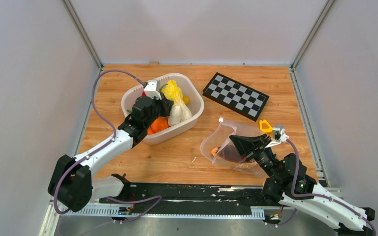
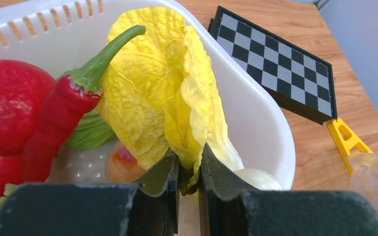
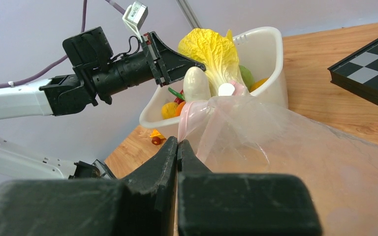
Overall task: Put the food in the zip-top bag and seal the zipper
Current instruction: Pick up the fake vegetable from the bin.
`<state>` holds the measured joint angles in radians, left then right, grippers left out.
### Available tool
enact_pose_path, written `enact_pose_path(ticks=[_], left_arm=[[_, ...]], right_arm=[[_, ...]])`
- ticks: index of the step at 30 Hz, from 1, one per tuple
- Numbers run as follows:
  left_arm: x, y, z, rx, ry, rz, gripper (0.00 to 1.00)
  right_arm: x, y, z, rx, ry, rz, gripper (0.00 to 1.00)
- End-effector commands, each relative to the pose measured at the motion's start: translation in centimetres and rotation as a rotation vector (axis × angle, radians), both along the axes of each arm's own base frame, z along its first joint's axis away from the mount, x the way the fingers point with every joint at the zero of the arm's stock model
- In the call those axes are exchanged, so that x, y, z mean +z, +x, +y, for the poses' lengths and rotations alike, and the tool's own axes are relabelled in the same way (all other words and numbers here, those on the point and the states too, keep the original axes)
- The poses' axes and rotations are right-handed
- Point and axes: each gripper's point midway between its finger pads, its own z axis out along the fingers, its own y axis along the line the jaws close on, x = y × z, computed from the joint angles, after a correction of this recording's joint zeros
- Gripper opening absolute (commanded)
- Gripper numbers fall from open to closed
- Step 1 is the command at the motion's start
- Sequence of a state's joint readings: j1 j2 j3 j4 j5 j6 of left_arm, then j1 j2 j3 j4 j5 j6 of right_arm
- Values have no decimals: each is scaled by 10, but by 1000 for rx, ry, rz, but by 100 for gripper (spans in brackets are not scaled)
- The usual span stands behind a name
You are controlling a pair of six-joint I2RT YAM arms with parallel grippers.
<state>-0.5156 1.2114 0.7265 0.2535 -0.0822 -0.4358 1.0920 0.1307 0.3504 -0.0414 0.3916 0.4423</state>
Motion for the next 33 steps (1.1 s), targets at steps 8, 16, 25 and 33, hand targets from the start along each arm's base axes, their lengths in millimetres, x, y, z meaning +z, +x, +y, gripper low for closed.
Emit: enact_pose_path(ticks=[8, 16, 25, 33], left_arm=[[87, 3, -10, -48, -97, -198, 18], [128, -5, 13, 36, -127, -324, 15], [159, -50, 27, -2, -244, -387, 13], [159, -97, 20, -112, -381, -357, 11]], right_arm=[[16, 0, -4, -13, 31, -26, 0], [13, 1, 1, -5, 12, -20, 0], [20, -1, 6, 16, 39, -24, 0], [18, -1, 14, 40, 48, -13, 0]])
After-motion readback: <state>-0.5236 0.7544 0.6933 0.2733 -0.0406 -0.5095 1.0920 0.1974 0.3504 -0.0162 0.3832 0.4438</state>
